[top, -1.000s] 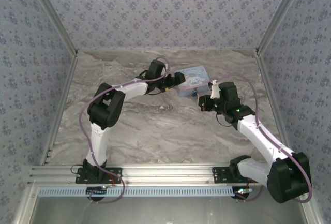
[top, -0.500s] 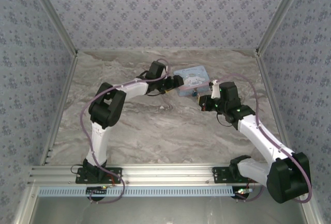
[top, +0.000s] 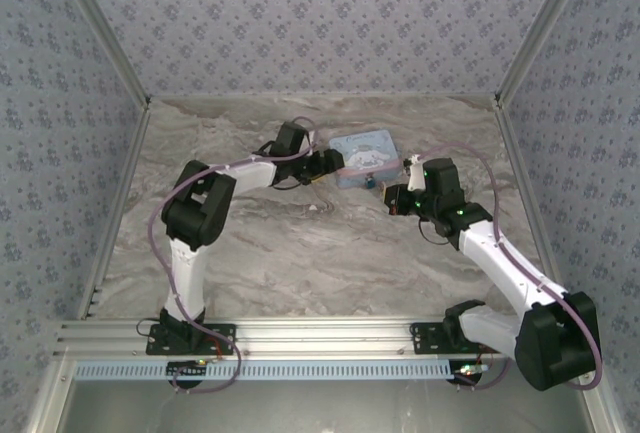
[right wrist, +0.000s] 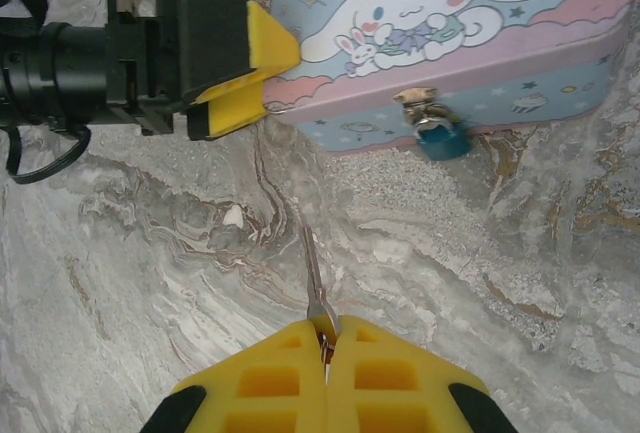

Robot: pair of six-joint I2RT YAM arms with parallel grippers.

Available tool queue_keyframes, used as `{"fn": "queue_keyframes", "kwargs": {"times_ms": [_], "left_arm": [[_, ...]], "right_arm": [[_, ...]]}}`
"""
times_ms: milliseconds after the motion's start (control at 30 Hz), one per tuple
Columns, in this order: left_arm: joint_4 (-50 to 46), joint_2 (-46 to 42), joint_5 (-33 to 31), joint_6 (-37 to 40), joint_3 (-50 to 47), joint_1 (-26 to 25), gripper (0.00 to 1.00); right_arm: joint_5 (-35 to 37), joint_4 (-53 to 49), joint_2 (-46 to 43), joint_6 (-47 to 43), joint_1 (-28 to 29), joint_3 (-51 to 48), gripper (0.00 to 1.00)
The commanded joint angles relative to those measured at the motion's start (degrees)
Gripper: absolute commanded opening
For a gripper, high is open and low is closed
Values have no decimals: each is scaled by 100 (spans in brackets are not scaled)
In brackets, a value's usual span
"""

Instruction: Unlock the padlock with the key

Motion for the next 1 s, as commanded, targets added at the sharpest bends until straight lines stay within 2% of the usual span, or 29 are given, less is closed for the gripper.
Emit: {"fn": "queue_keyframes", "kwargs": {"times_ms": [0, 433, 633, 767, 967], "left_arm": [[-522, -194, -272, 217, -467, 160, 78], [-381, -1536, -470, 229, -2434, 523, 76], [-328, -2008, -475, 252, -3197, 1018, 75], [-392, -2106, -444, 417, -3281, 1350, 75], [-593, -1899, -413, 708, -2780, 1660, 76]], "right_arm": [[-20, -50, 59, -4, -31, 127, 0], [-133, 55, 292, 16, -15, 190, 0], [-179, 100, 420, 17, 39, 240, 0], [-160, 104, 479, 4, 87, 286, 0], [-134, 87, 501, 3, 127, 310, 0]]}}
